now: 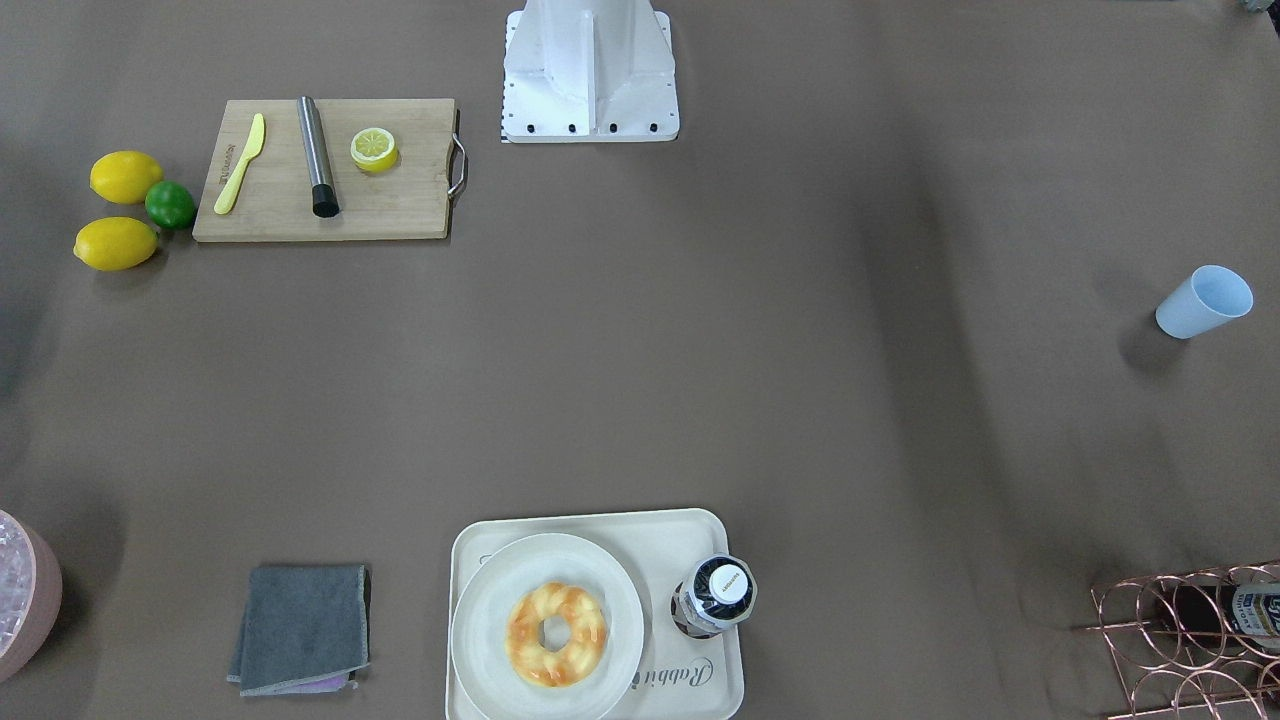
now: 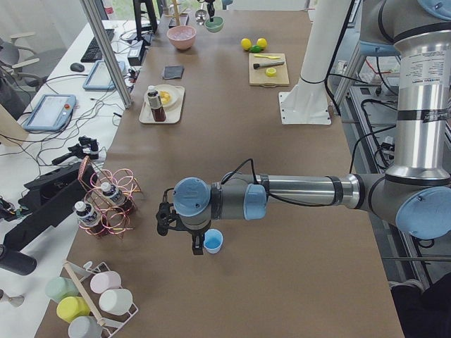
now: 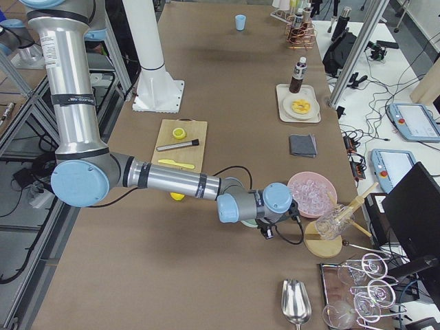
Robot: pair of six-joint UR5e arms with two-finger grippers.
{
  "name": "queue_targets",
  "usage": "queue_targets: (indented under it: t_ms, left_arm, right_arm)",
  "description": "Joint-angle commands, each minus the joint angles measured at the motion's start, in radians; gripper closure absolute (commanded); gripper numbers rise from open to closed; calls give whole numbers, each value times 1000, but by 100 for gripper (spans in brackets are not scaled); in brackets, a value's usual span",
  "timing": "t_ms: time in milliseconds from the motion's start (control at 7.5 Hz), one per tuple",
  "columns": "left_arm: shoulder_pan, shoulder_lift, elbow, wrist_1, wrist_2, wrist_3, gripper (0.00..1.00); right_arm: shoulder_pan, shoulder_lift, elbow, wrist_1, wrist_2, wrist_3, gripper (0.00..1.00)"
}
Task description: Pour ice into bowl
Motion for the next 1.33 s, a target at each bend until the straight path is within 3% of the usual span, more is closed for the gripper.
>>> queue_targets:
  t_ms: [0, 267, 533, 800, 1067, 1200]
  left_arm:
    - [0, -2, 1, -1, 0, 0, 2]
    - [0, -4, -2, -1, 0, 0, 2]
    - [0, -4, -4, -1, -2, 0, 2]
    - [0, -2, 2, -1, -2, 0, 2]
    - [0, 1, 4, -4, -2, 1, 2]
    - [0, 2, 4, -4, -2, 1, 2]
  right_arm:
    - [1, -31, -46, 98, 1, 4, 100]
    - [1, -62, -49, 135, -1, 4, 100]
    - [1, -81, -60, 173, -13, 4, 88]
    - [-1, -84, -132, 294, -39, 4, 75]
    - [-1, -85, -137, 307, -48, 4, 54]
    - [1, -84, -122, 301, -47, 5, 33]
